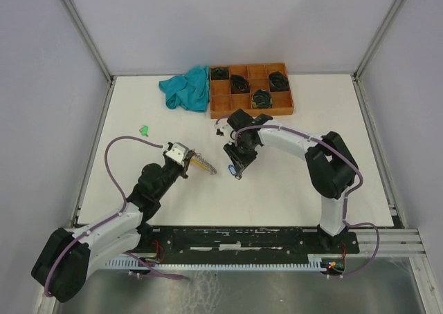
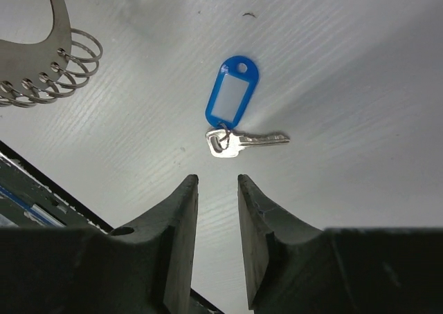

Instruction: Put the keys on the keyring

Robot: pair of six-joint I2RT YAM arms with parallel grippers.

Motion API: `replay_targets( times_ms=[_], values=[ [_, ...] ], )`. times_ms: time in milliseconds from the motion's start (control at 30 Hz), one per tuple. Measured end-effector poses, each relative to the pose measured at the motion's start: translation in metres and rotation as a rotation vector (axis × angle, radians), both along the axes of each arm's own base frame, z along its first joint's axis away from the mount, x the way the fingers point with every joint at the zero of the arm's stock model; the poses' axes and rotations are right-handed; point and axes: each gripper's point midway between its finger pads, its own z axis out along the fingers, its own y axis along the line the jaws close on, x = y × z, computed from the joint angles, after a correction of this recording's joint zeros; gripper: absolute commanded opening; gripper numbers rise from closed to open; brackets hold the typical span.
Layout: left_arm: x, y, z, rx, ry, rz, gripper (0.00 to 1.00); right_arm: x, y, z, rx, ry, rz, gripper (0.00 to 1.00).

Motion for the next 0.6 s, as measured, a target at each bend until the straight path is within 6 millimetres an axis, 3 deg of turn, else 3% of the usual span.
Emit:
replay_targets(
  times_ms=[600],
  values=[
    [0.001,0.000,-0.002,0.005,0.007,0.000,0.03,0.003,0.010,-0.025,0.003,0.076,-0.026,0.32]
  ],
)
